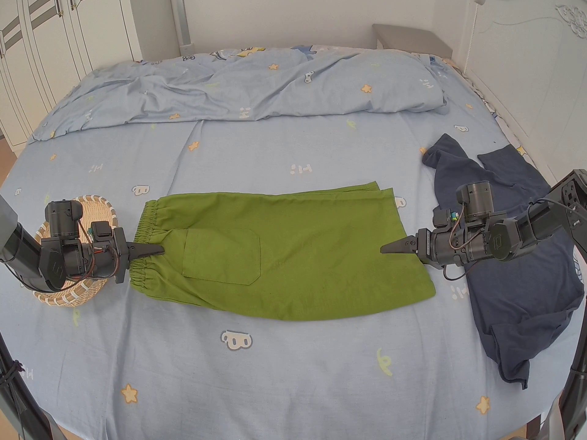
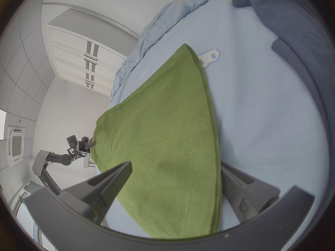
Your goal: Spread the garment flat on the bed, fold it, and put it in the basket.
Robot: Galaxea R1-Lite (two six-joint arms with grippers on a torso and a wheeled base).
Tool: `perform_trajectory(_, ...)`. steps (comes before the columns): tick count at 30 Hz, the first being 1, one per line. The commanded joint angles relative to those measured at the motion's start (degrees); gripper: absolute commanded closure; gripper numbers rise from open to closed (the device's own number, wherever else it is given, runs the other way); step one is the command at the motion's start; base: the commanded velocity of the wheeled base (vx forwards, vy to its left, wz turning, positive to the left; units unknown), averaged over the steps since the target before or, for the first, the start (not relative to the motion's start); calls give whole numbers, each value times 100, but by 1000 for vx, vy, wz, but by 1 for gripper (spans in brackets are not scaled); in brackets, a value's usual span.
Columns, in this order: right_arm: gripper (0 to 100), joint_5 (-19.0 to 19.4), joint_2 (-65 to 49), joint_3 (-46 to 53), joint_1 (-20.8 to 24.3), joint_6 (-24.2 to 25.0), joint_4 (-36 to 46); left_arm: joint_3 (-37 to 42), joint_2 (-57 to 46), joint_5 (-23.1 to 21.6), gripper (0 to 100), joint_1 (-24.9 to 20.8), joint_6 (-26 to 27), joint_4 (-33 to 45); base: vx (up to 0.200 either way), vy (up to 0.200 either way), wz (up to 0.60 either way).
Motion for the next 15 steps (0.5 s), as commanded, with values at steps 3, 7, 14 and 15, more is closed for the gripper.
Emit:
perform_trajectory(3, 100, 276, 92, -54, -197, 13, -1, -9, 7, 4, 100, 10, -3, -1, 0, 0, 0)
perform_trajectory(7, 100, 451, 75, -45, -241, 21, -1, -9, 7, 4, 100, 10, -3, -1, 0, 0, 0)
perform_trajectory(14, 100, 451, 48, -45, -303, 21, -1, -35, 7, -5, 100, 10, -12, 17, 0, 0, 0)
perform_trajectory(15, 100, 451, 39, -45, -312, 21, -10, -44, 7, -5, 100, 10, -12, 26, 0, 0, 0)
